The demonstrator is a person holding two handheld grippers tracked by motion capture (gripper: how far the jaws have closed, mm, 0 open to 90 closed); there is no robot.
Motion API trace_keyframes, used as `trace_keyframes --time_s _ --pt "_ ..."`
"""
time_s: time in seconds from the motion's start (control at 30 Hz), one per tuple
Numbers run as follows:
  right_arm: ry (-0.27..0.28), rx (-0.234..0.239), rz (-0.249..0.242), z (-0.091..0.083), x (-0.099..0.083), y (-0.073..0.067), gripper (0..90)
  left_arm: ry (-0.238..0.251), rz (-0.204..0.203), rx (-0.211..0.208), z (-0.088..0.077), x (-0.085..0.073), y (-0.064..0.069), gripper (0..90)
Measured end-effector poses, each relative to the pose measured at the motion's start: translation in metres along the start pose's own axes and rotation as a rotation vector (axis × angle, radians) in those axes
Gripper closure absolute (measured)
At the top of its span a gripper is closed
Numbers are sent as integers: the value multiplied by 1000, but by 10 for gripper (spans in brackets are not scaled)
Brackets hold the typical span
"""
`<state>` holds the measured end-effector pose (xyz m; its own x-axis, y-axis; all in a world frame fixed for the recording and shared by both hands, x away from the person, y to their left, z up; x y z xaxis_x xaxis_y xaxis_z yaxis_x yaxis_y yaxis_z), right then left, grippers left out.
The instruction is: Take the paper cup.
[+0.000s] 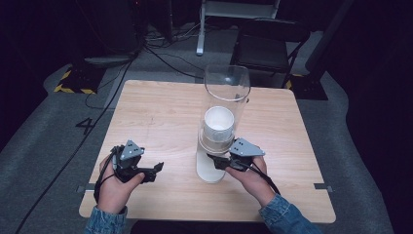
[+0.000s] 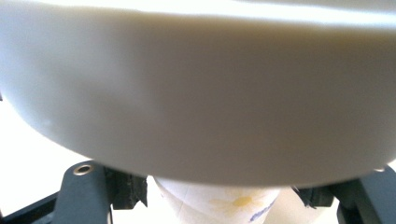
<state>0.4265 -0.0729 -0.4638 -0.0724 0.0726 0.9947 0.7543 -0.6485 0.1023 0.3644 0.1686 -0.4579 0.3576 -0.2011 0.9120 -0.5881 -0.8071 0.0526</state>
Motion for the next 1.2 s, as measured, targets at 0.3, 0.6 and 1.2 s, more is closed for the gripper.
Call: trace_keyframes --time_s 0.3,0.6,1.2 --pt "-22 9 45 -2 0 -3 318 -6 -7 -3 1 -1 2 160" --pt "-88 40 133 -1 -11 -8 336 -4 -1 -6 1 0 1 160" --pt "-123 27 96 -5 -29 -9 330 -5 11 -19 5 2 2 160"
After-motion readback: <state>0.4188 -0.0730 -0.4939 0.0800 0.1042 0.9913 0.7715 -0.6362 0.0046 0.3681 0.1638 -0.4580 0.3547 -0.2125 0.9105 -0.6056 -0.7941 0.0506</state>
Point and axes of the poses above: each handheld gripper's, and its own axes: z roughly forward along the jaws, x roughly out of its top, y roughly to its right, the point moved 8 cm from there along z, roughly forward along the jaws, and after that the axes turned 15 degrees about y, right-handed, at the moved point
